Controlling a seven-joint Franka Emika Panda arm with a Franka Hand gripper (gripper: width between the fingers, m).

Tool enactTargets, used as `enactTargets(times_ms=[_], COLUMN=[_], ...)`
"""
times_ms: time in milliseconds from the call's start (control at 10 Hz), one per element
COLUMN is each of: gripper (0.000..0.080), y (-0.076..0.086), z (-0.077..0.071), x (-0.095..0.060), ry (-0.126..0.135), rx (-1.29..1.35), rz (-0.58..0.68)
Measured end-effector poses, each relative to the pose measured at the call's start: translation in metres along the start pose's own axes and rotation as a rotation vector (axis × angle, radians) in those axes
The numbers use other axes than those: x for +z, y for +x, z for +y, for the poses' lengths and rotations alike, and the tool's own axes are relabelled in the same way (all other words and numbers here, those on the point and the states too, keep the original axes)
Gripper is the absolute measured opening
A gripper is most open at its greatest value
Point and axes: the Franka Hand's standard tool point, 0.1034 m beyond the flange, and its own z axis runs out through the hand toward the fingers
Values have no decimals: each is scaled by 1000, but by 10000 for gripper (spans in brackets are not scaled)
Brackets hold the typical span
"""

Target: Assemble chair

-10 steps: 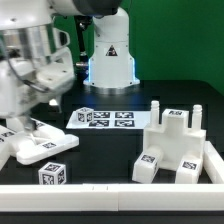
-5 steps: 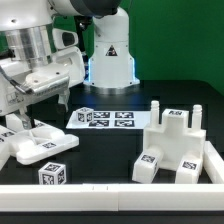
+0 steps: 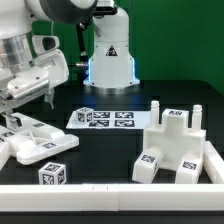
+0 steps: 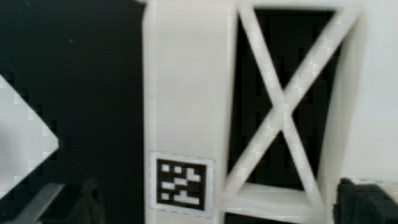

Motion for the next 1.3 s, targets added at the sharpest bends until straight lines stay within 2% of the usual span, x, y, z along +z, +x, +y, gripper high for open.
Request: enactTargets(times_ms=[400, 500, 700, 800, 1100, 1200, 1300], gripper=[649, 649, 649, 649, 649, 649, 649], y=[-1, 9, 27, 31, 39, 43, 44], z=[2, 9, 15, 16, 15, 14, 10], x=[3, 6, 10, 13, 22, 29, 35], ry=[-7, -58, -98, -103, -107, -92, -57], rx=[-18, 8, 30, 33, 26, 26, 31], rz=[5, 3, 14, 21, 44, 65, 80])
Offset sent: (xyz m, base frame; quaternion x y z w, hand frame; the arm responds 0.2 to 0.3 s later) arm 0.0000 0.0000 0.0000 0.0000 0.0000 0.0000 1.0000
